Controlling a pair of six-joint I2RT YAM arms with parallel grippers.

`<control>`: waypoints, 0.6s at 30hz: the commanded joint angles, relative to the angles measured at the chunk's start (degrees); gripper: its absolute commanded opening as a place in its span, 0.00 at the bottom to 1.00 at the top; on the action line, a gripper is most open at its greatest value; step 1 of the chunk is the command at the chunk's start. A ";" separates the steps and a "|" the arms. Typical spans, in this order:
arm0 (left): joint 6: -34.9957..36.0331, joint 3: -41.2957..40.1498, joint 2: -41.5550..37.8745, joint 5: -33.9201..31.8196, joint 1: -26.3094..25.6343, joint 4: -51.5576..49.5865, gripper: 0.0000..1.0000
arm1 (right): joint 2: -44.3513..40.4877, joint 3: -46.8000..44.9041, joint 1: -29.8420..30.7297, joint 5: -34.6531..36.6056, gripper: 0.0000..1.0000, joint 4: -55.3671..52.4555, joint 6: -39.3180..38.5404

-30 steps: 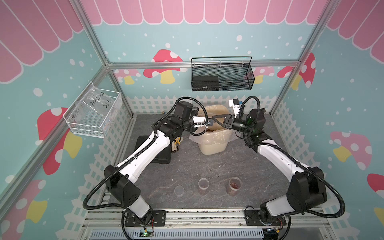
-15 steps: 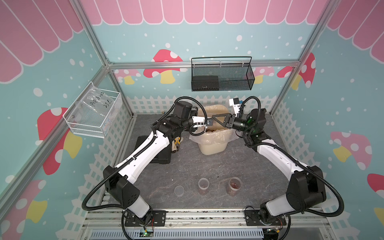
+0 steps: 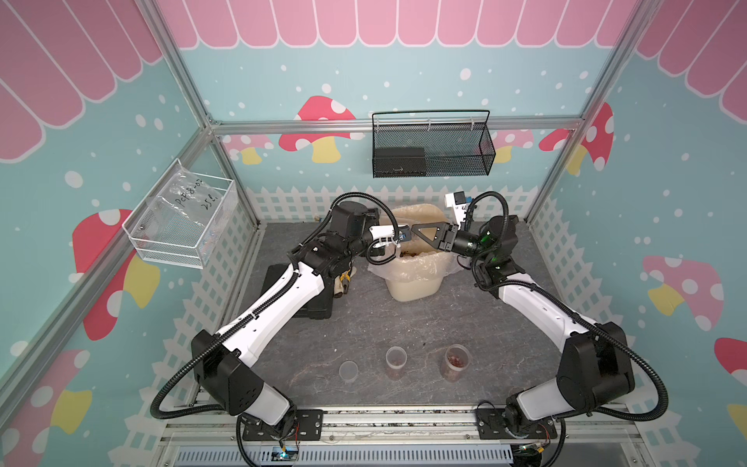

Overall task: Empty the moldy dried flower tea in the jars
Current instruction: Pour the moldy dried flower tea into the trash bin.

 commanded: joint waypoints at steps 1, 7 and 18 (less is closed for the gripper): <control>-5.57 -2.69 -3.15 1.80 0.39 5.09 0.92 | -1.74 -0.79 0.11 1.33 0.00 5.02 1.67; -19.29 -10.70 -10.19 3.83 0.56 14.22 0.99 | -2.37 -1.75 0.00 2.56 0.00 6.04 1.22; -80.38 -19.10 -22.26 0.86 1.96 22.04 0.99 | -2.27 -3.03 0.02 3.96 0.00 6.39 0.20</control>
